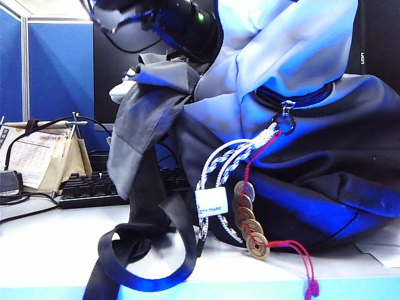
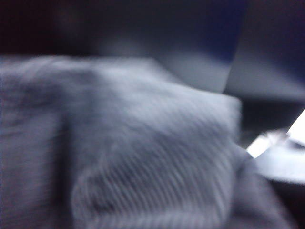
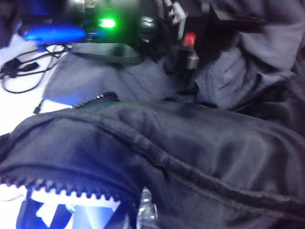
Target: Take the gray clothes out of the backpack.
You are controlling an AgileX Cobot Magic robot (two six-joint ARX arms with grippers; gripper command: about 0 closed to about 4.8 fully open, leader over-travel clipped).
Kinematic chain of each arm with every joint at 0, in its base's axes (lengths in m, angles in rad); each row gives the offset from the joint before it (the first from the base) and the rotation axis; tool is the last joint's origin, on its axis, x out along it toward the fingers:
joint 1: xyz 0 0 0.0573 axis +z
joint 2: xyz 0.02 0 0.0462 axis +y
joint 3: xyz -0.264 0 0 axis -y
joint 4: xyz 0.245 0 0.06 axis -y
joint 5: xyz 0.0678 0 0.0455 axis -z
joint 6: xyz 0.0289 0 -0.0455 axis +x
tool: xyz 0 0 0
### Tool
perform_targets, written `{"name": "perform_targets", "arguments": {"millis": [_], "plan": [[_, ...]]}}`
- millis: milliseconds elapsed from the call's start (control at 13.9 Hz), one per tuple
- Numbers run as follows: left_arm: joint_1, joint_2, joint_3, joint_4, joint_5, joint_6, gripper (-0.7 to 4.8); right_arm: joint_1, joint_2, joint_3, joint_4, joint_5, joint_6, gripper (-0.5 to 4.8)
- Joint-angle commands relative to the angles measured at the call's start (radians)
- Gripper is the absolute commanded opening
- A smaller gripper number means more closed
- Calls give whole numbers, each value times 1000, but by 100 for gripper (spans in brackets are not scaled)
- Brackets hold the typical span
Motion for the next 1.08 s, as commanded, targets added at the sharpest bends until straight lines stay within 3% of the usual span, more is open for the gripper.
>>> {"name": "perform_targets", "arguments": {"millis": [72, 144, 289, 505, 649, 794, 866, 938, 1010, 1082], "plan": [[1, -116, 38, -59, -80, 115, -6, 0, -17, 6, 28, 0, -2, -5], [1, -233, 38, -103, -129, 206, -6, 0, -14, 6, 58, 29, -5, -5], [19, -428, 38, -250, -195, 292, -6, -1, 2, 5, 133, 54, -30, -5], [122, -741, 38, -580, -317, 343, -6, -1, 153, 5, 295, 65, -29, -5], [217, -832, 36, -780, -329, 343, -5, 0, 236, 5, 386, 65, -26, -5], [348, -853, 2, -876, -295, 342, -6, -1, 292, 5, 462, 66, -24, -5], [371, -837, -31, -871, -305, 343, -6, -1, 298, 6, 477, 65, -13, 14], [393, -793, -54, -873, -320, 343, -5, -1, 294, 7, 482, 64, 7, 185], [418, -747, -54, -869, -319, 343, 2, -1, 283, 8, 476, 65, 10, 396], [427, -683, -54, -833, -313, 343, 89, -1, 263, 10, 465, 66, 16, 472]]}}
